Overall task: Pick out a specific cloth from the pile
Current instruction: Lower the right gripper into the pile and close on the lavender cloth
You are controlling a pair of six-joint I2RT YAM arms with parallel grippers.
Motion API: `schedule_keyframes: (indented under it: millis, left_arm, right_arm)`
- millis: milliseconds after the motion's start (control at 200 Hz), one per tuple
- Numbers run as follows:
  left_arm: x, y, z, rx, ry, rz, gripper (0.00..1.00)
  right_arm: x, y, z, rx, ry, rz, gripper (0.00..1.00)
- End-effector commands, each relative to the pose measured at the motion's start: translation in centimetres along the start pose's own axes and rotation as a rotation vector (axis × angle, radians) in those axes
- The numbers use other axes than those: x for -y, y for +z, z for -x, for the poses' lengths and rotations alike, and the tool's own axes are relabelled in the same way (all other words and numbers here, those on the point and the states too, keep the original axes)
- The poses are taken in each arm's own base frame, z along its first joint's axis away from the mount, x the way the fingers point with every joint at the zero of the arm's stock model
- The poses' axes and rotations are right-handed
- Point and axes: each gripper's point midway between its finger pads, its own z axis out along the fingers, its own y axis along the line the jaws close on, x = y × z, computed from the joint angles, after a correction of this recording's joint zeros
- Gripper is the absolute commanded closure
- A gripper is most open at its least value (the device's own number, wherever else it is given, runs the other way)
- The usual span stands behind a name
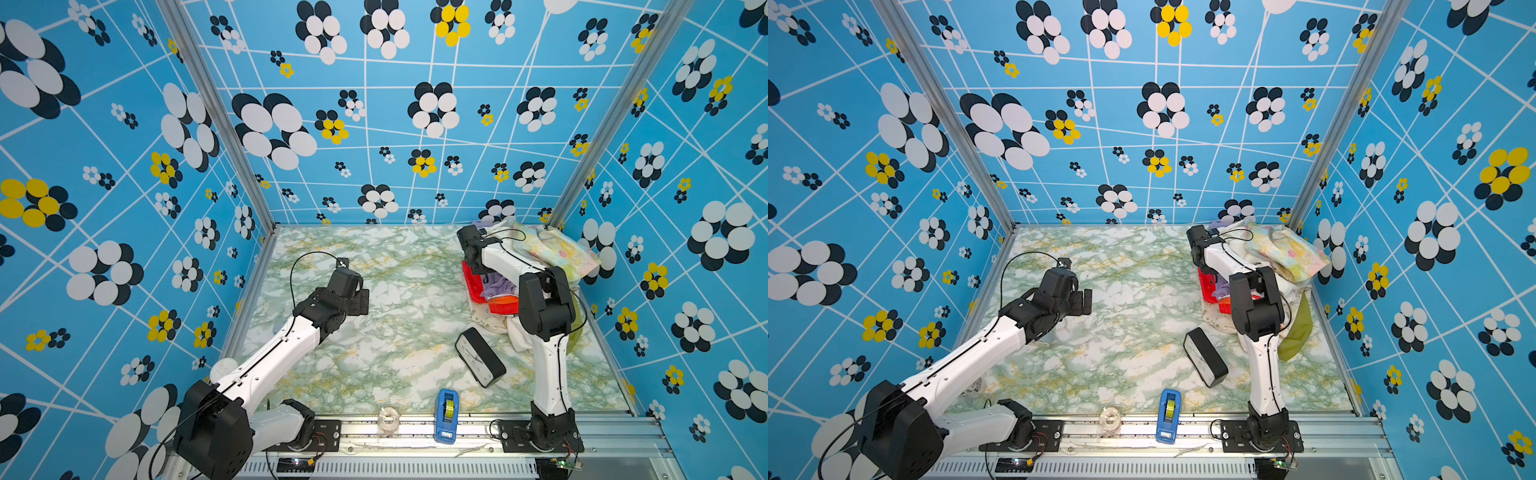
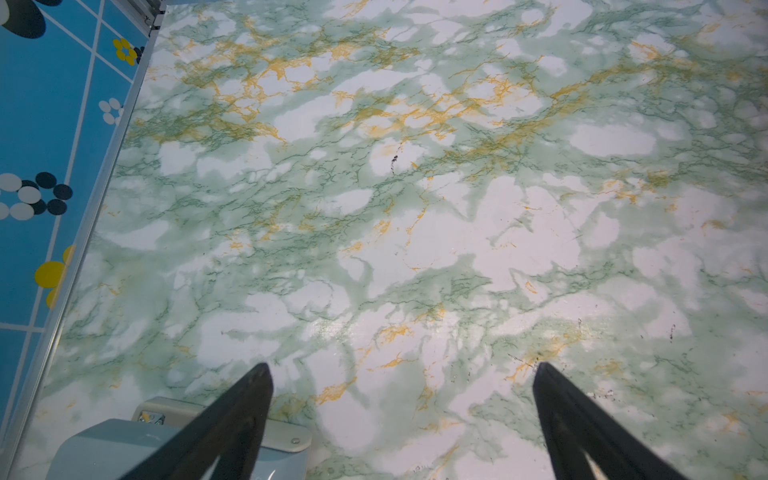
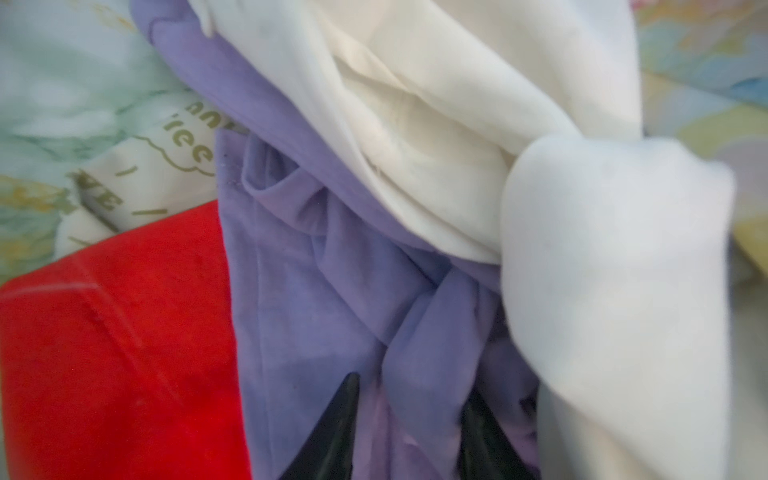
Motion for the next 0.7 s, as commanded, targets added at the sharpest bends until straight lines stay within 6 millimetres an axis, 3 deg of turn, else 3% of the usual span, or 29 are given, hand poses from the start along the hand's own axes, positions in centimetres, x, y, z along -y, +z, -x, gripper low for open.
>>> schedule_keyframes:
  millis: [0,525,695]
  left_arm:
    - [0.0,-0.4,0.7,0.016,-0.007,0.011,0.01]
    - [-0.1,-0.5,0.8,0.018,-0.012,0.014,0.01]
    - [-0.1,-0.5,0.8,0.017,-0.014,0.015,0.01]
  right_arm:
    - [0.1,0.1,0.6,0.013,-0.012,-0.037,0.61]
    - [0.8,1.2,0.3,-0.014,-0.022,-0.055,0.57]
    - [0.8,1.6,0.1,-0.023,-0.022,-0.057,0.62]
